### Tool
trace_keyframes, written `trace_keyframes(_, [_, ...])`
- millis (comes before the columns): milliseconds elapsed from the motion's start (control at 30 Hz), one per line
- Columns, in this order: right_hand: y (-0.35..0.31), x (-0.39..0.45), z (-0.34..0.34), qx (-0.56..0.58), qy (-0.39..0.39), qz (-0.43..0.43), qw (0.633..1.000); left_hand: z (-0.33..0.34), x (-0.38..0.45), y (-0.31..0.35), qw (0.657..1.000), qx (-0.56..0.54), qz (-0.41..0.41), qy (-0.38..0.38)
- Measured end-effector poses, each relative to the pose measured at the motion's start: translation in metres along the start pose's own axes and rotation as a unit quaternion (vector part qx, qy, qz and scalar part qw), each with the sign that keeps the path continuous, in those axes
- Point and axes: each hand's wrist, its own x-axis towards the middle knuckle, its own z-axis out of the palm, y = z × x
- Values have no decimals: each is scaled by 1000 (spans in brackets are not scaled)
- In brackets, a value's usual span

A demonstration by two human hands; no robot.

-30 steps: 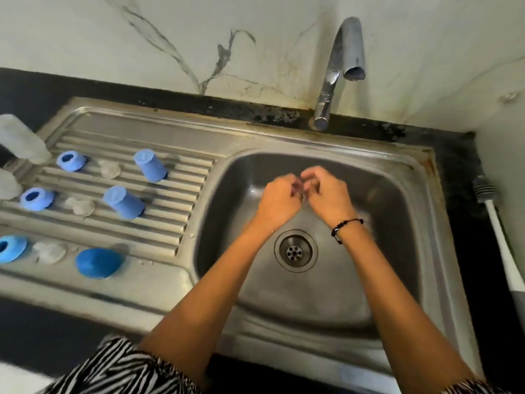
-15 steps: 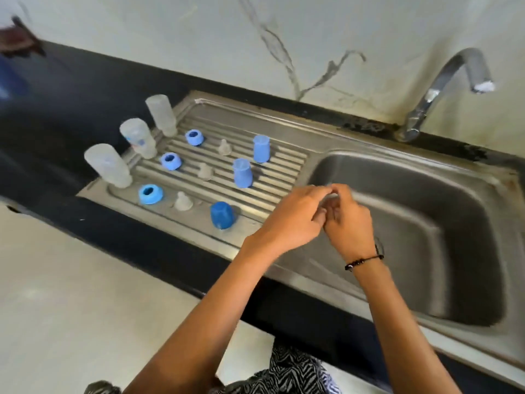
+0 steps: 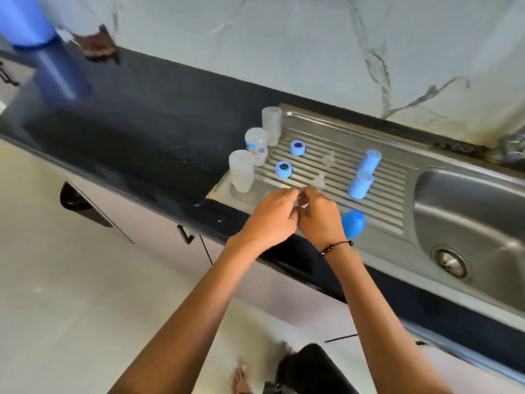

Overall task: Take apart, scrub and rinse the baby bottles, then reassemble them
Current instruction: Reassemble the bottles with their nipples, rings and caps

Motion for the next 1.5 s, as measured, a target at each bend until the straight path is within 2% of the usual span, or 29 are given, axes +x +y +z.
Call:
trace_keyframes(167, [-15, 43, 42, -78, -25, -3, 997, -36, 32, -45, 990, 126, 30, 61])
trace_keyframes(267, [-11, 66, 68, -188, -78, 13, 979, -55, 56, -70, 971, 214, 54, 92])
trace_keyframes(367, [-11, 80, 85, -253, -129, 46, 958, -67, 78, -93, 962, 268, 30, 35])
trace_keyframes(467, [-8, 87, 94, -253, -127, 92, 955, -72, 96, -114, 979, 202, 2, -42])
trace_keyframes(567, [-4, 86, 100, -263, -107, 120, 951, -76, 103, -122, 979, 174, 27, -102])
trace_keyframes(667, [-9, 92, 86, -223, -128, 135, 957, -89, 116, -121, 975, 176, 54, -126])
trace_keyframes(767, [-25, 108, 29, -129, -115, 127, 977, -120, 135, -102, 992, 67, 66, -83])
trace_keyframes(833, [-42, 116, -27, -27, -60, 115, 991, -149, 152, -83, 987, -133, 80, -27])
trace_keyframes(900, [-59, 112, -74, 155, -18, 106, 982, -172, 173, -70, 933, -348, 78, -40])
trace_keyframes(933, [-64, 109, -92, 258, 8, 96, 961, -180, 183, -66, 895, -436, 67, -62])
trace_keyframes(967, [-71, 108, -107, 335, 31, 101, 936, -185, 193, -61, 856, -505, 51, -100])
trace_keyframes(1000, [-69, 110, -113, 376, 49, 130, 916, -184, 204, -59, 842, -528, 27, -112])
trace_keyframes(1033, [-63, 116, -112, 336, 100, 171, 921, -177, 216, -59, 872, -481, 12, -84])
trace_keyframes(1067, [-57, 119, -110, 211, 110, 221, 946, -170, 228, -59, 935, -349, 29, -50])
trace_keyframes(1100, [-54, 121, -109, 172, 107, 268, 942, -166, 235, -56, 984, -171, 42, -24])
trace_keyframes(1133, [-50, 127, -107, 25, 113, 307, 945, -162, 242, -57, 992, -61, 106, 18])
trace_keyframes(1167, [-54, 127, -109, -52, 98, 301, 947, -164, 245, -55, 984, -1, 175, 26])
trace_keyframes(1200, [-56, 133, -119, -67, 98, 271, 955, -168, 248, -54, 976, -62, 208, 18])
trace_keyframes(1233, [-61, 130, -131, 20, 122, 246, 961, -177, 248, -49, 958, -196, 211, -6])
trace_keyframes(1267, [-75, 126, -140, 103, 144, 211, 961, -185, 245, -45, 917, -344, 195, -40])
trace_keyframes(1300, [-88, 123, -147, 188, 165, 175, 952, -192, 243, -42, 863, -470, 167, -84])
trace_keyframes(1333, [-95, 121, -150, 276, 179, 154, 932, -194, 245, -42, 822, -537, 139, -129])
trace_keyframes(1367, [-91, 125, -151, 327, 174, 175, 912, -192, 249, -40, 813, -554, 97, -149])
trace_keyframes(1400, [-85, 128, -142, 272, 195, 243, 911, -185, 253, -42, 861, -485, 73, -135])
trace_keyframes(1433, [-76, 135, -130, 139, 168, 309, 926, -180, 255, -41, 904, -411, 45, -114])
trace_keyframes(1467, [-70, 140, -116, 11, 155, 361, 919, -176, 254, -43, 930, -348, 41, -112])
trace_keyframes(1500, [-66, 138, -108, -42, 145, 387, 909, -173, 258, -45, 936, -330, 39, -118])
